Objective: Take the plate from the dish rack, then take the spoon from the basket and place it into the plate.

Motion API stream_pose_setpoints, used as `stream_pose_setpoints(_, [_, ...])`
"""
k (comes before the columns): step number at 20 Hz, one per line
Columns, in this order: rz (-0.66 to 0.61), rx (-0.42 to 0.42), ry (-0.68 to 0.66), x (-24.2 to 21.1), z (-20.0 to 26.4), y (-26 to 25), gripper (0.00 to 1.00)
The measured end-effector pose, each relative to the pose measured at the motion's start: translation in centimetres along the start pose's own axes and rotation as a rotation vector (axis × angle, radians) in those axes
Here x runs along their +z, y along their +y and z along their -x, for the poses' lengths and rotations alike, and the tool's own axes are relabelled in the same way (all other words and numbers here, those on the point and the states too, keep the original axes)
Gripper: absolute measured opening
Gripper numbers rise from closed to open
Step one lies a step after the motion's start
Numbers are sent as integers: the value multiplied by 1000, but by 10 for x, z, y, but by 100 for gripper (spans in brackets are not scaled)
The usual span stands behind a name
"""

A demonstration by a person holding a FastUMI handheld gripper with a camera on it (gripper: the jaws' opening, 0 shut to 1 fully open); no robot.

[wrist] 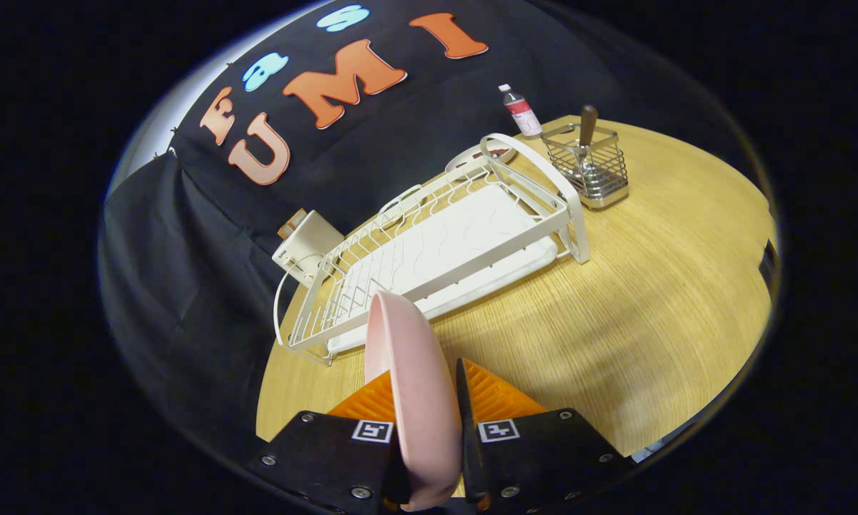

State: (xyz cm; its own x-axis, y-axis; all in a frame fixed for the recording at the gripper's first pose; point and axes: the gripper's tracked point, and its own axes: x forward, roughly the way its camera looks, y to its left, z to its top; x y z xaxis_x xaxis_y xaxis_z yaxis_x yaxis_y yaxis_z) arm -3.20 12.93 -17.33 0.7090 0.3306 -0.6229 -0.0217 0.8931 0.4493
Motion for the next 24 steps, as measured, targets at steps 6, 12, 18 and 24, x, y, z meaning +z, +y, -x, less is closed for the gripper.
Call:
stream_pose_setpoints(6, [-61, -5, 18, -5, -16, -26, 30])
stream_pose_setpoints(12, [-35, -30, 34, -7, -26, -35, 37])
stream_pose_setpoints(18, [-20, -64, 22, -5, -29, -39, 52])
stream_pose_setpoints(24, [37, -84, -42, 18, -16, -46, 64])
